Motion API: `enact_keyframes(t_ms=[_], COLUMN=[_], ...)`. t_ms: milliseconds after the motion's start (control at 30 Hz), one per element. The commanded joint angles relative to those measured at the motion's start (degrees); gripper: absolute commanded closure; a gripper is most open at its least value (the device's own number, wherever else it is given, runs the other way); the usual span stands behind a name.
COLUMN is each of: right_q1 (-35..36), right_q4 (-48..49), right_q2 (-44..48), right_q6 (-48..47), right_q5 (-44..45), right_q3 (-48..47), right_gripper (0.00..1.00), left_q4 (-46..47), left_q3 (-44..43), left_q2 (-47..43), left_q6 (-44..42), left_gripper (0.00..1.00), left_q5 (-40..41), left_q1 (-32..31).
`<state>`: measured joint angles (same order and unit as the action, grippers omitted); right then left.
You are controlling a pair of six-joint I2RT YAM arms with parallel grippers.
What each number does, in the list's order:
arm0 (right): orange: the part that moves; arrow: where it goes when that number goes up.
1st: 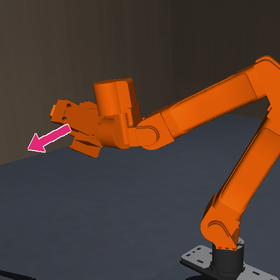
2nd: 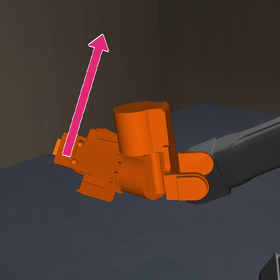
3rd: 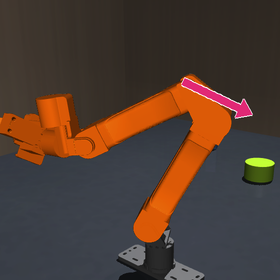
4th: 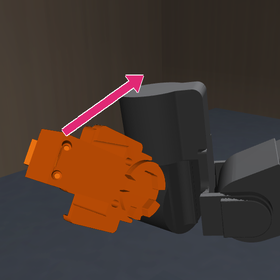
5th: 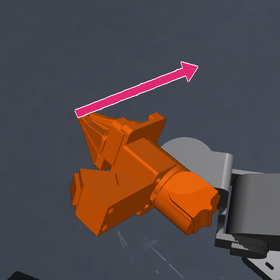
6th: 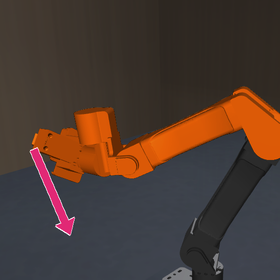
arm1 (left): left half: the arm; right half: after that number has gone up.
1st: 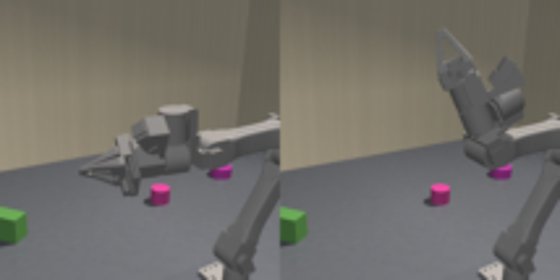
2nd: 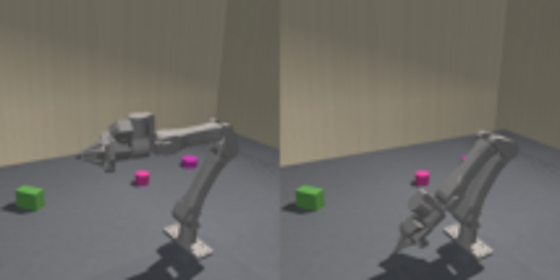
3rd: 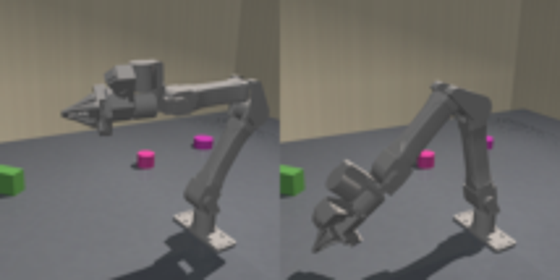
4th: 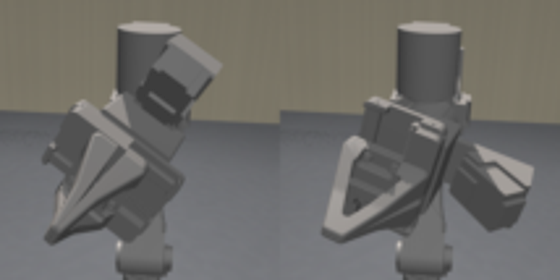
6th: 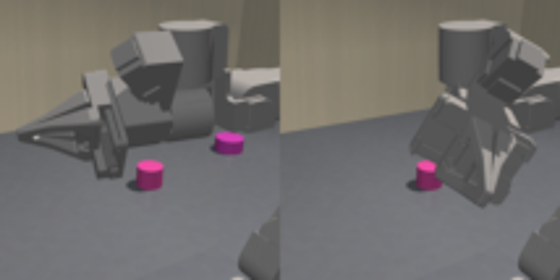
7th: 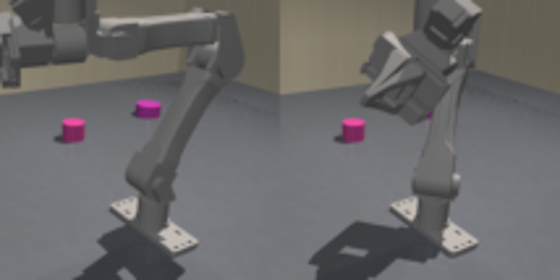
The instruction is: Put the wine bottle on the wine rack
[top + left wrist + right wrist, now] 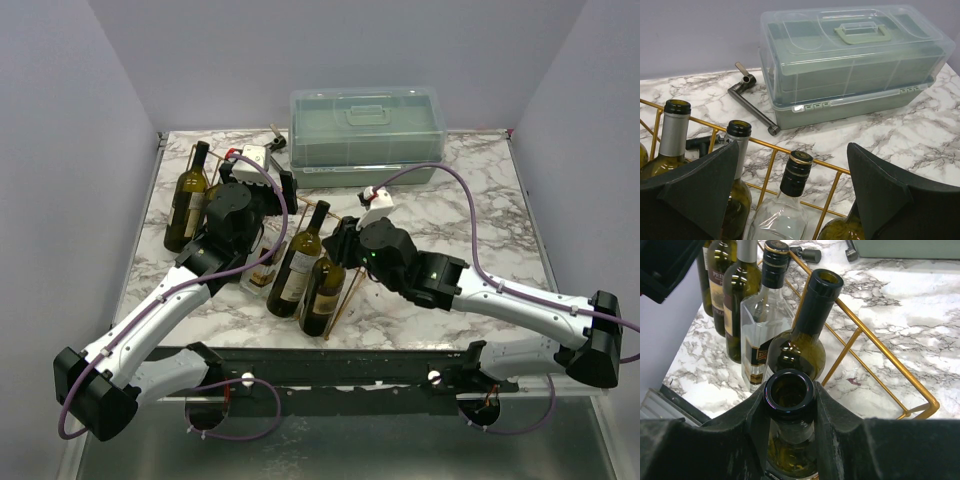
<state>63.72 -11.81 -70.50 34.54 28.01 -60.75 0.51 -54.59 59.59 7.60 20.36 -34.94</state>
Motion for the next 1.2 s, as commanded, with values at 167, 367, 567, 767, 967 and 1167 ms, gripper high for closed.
enact_keyframes(t_ms=[167, 367, 567, 767, 967, 1167], right_q1=[1.0, 1.0, 1.0, 1.0, 1.0, 1.0], right_q4=[5.9, 4.3, -1.3, -6.5, -10.5, -12.6], right_q2=[-0.8, -1.4, -2.5, -3.5, -5.4, -6.3], right_q6=[4.5, 6.5, 11.1, 16.7, 20.5, 24.3], right_q5=[3.3, 3.7, 6.8, 10.4, 12.5, 15.2], right_q3=[1.0, 1.1, -0.4, -1.3, -3.6, -4.5], right_gripper=[0.99, 0.99, 0.89, 0.8, 0.72, 0.64], left_q4=[-0.4, -0.4, -0.4, -0.4, -0.4, -0.4], left_q3=[-0.8, -0.9, -0.9, -0.8, -0.6, -0.6], left_q2=[-0.2, -0.2, -0.2, -0.5, -1.1, -1.5], left_q6=[0.1, 0.2, 0.3, 0.2, 0.4, 0.3], left_gripper=[0.1, 0.1, 0.1, 0.1, 0.1, 0.1], left_q5=[-0.1, -0.1, 0.1, 0.2, -0.1, 0.3], left_q1=[0.4, 0.4, 0.5, 0.5, 0.5, 0.6])
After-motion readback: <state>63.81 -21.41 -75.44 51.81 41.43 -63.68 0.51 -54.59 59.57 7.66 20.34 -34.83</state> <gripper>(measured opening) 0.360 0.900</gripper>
